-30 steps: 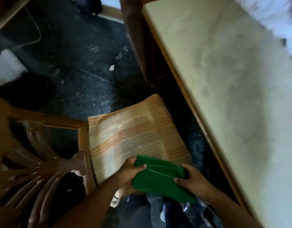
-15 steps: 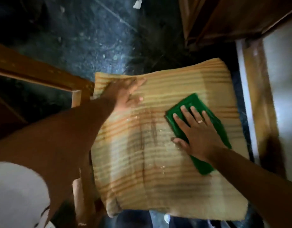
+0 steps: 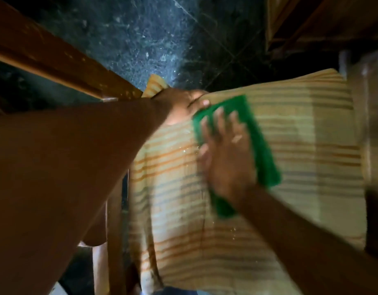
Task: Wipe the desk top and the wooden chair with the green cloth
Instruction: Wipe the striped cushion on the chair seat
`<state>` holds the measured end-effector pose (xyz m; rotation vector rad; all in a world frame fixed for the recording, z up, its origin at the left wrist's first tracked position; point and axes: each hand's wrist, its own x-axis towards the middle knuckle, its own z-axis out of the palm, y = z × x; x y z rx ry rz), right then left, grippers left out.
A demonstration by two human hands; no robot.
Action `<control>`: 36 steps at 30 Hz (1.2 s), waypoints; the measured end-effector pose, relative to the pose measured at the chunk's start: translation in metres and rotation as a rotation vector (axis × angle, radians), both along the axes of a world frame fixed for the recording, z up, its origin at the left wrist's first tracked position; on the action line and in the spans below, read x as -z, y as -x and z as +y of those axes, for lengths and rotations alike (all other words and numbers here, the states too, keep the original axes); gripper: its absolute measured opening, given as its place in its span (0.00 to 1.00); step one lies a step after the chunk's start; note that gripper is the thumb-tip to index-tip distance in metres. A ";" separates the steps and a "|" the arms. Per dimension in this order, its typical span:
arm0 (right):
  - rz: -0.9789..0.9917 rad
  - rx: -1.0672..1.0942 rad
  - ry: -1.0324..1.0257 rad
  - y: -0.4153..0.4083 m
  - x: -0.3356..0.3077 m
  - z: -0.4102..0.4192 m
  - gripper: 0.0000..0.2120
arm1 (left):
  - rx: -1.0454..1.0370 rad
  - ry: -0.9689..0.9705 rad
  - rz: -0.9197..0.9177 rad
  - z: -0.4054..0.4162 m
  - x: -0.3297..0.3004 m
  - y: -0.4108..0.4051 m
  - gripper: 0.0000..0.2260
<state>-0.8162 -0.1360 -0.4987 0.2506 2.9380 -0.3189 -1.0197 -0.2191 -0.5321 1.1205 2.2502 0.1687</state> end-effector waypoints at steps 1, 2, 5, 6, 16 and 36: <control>0.017 -0.172 0.044 -0.034 0.002 -0.042 0.24 | -0.015 0.007 -0.033 0.000 0.000 0.002 0.27; 0.015 -0.343 0.107 -0.072 -0.003 -0.079 0.21 | -0.031 0.009 -0.062 0.001 -0.001 0.003 0.28; -0.107 -0.725 0.254 -0.126 -0.009 -0.106 0.17 | -0.068 0.006 -0.106 0.000 0.000 0.001 0.29; -0.145 -0.803 0.269 -0.117 -0.005 -0.092 0.19 | -0.079 -0.005 -0.107 0.000 0.000 0.000 0.29; 0.028 0.147 -0.131 0.076 0.008 0.104 0.27 | -0.180 -0.091 -0.091 0.000 0.006 -0.003 0.27; -0.004 0.100 -0.022 -0.076 -0.007 0.086 0.28 | -0.179 -0.167 0.067 -0.002 0.004 -0.010 0.26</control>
